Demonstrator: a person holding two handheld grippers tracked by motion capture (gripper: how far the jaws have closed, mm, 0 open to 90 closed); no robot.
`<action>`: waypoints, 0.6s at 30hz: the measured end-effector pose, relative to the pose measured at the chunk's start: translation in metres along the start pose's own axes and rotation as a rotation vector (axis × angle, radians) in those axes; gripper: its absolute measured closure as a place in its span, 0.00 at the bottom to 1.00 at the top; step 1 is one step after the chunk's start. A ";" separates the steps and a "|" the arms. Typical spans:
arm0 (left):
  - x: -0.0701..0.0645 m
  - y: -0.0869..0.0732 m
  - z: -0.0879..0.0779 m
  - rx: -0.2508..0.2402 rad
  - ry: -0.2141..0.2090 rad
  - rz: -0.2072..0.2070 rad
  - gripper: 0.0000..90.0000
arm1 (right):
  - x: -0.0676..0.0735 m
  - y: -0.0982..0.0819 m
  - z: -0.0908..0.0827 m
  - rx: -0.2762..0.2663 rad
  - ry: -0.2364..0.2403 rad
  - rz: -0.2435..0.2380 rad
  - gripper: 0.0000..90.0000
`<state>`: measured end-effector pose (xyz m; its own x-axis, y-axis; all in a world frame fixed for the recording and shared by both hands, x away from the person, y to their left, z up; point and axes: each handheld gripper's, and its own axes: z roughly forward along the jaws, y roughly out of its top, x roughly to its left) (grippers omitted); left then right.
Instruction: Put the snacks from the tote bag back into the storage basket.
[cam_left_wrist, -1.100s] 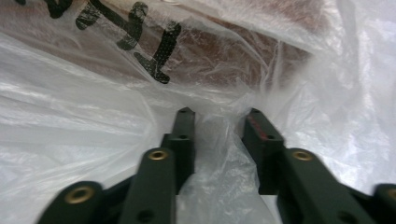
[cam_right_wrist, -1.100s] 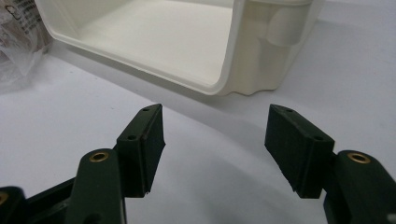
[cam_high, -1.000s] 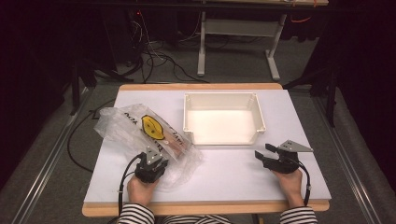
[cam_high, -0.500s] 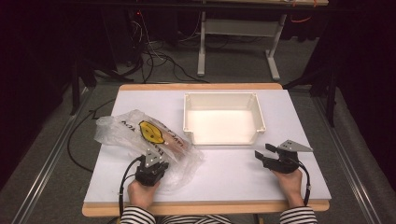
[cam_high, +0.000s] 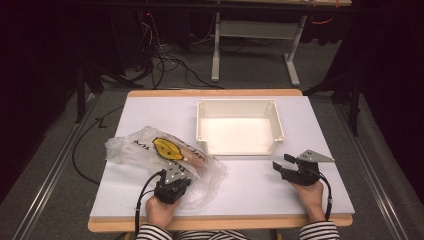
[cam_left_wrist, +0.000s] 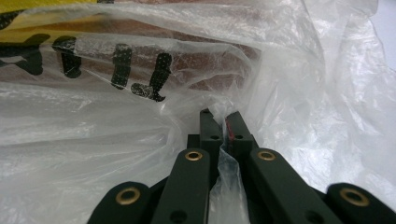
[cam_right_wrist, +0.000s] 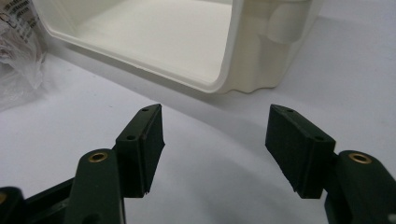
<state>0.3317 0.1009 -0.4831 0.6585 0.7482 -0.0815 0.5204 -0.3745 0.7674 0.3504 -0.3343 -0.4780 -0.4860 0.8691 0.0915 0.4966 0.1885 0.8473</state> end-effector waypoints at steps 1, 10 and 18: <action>0.000 0.000 0.000 -0.002 -0.002 -0.001 0.99 | 0.000 0.000 0.000 0.000 0.001 0.000 0.41; -0.009 0.002 0.002 -0.012 -0.028 0.013 0.99 | 0.001 0.000 0.000 -0.001 0.005 -0.011 0.41; -0.017 0.006 0.006 -0.015 -0.058 0.014 0.99 | 0.003 0.000 0.001 0.008 0.000 -0.021 0.42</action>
<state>0.3265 0.0829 -0.4808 0.6962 0.7098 -0.1069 0.5028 -0.3760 0.7783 0.3495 -0.3314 -0.4779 -0.4963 0.8650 0.0737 0.4918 0.2102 0.8450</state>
